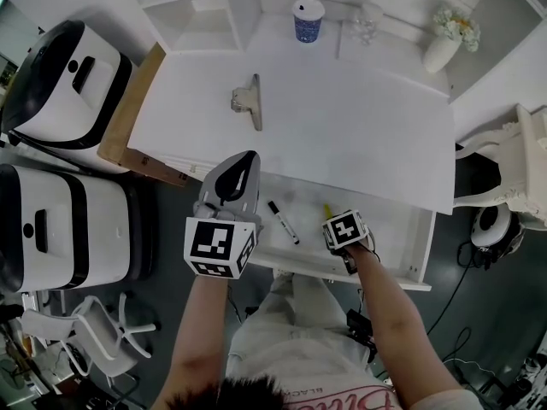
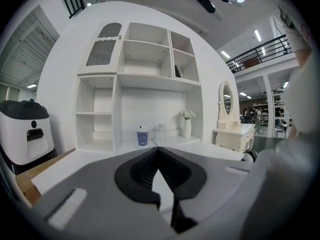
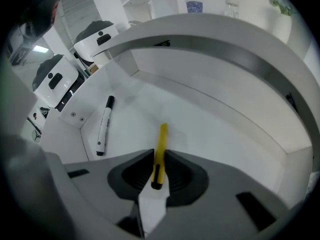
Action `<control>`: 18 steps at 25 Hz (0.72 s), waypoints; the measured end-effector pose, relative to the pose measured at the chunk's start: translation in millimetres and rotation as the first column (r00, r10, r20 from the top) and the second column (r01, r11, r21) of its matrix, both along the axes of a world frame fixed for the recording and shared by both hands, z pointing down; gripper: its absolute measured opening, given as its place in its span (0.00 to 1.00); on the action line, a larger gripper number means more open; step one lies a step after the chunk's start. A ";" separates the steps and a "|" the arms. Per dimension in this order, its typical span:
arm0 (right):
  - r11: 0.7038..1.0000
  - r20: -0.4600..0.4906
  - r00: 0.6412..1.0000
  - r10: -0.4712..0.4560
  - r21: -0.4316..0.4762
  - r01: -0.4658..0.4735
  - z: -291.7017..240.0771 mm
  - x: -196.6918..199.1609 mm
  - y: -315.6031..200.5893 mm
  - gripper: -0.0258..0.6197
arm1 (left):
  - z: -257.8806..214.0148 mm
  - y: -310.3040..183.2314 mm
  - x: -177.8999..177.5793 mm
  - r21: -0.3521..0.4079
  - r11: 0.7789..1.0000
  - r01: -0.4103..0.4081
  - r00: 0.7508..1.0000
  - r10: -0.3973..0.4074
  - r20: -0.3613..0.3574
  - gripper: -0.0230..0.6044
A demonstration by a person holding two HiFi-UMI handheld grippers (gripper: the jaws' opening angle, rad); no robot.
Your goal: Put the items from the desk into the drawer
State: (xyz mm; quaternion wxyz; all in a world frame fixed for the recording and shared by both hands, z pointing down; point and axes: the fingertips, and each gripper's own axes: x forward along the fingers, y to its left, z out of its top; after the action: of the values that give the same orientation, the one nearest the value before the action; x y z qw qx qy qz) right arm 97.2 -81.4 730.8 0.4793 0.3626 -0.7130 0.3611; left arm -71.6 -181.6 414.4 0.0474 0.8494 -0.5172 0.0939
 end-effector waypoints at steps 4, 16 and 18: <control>0.999 0.050 0.998 0.036 -0.018 -0.035 -3.8 -6.4 3.8 0.34 | -4.0 3.8 3.2 0.007 1.000 -0.011 1.000 0.011 -0.004 0.05; 0.992 0.097 0.995 0.033 0.119 -0.044 -73.7 -5.2 -11.3 0.46 | -39.1 10.9 5.2 0.068 0.998 -0.014 0.999 0.018 -0.051 0.05; 0.986 0.099 0.994 0.036 0.161 -0.051 -89.9 -3.8 -17.3 0.46 | -47.3 11.3 4.6 0.083 0.996 -0.014 0.998 0.018 -0.054 0.05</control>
State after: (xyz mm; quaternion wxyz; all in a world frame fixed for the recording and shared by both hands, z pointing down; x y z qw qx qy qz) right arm 93.3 -98.8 640.9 0.4053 0.3985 -0.7542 0.3287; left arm -67.1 -170.3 367.0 0.0256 0.8570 -0.5123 0.0494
